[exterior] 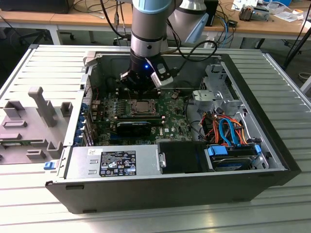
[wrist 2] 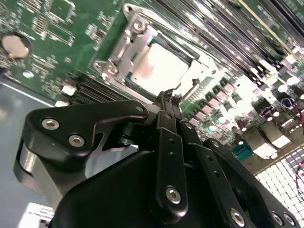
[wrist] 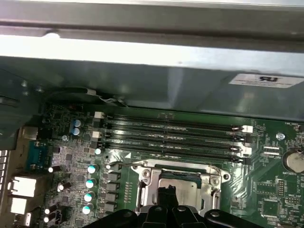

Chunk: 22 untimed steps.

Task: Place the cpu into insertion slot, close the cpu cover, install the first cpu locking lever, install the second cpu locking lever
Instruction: 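Install the first cpu locking lever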

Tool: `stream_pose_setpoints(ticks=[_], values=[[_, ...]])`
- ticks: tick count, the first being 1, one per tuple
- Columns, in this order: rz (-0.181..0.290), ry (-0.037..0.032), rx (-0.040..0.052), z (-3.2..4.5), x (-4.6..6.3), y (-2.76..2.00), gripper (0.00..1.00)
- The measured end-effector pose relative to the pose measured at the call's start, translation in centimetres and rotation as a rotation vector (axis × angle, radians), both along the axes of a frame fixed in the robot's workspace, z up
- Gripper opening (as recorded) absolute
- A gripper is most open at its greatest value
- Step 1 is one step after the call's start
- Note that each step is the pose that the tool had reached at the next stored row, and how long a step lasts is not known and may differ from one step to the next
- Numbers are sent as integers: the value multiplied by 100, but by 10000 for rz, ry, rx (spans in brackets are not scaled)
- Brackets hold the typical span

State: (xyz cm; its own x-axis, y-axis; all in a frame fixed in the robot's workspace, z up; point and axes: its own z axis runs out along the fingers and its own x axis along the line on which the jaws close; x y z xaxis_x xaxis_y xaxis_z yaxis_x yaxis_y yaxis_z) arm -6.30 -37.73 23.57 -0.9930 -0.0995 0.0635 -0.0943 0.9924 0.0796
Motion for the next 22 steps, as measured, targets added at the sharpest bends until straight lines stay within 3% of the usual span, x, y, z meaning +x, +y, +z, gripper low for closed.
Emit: stream_pose_setpoints(ticks=[7,9,12,14,18,22], values=[[-1,-159,-112,-8,-232,1,11],[2,-180,-128,59,-239,2,11],[1,-180,-168,273,-239,7,11],[0,-180,-182,335,-239,8,11],[-2,-181,-183,348,-248,8,11],[-1,-234,-184,348,-370,7,11]])
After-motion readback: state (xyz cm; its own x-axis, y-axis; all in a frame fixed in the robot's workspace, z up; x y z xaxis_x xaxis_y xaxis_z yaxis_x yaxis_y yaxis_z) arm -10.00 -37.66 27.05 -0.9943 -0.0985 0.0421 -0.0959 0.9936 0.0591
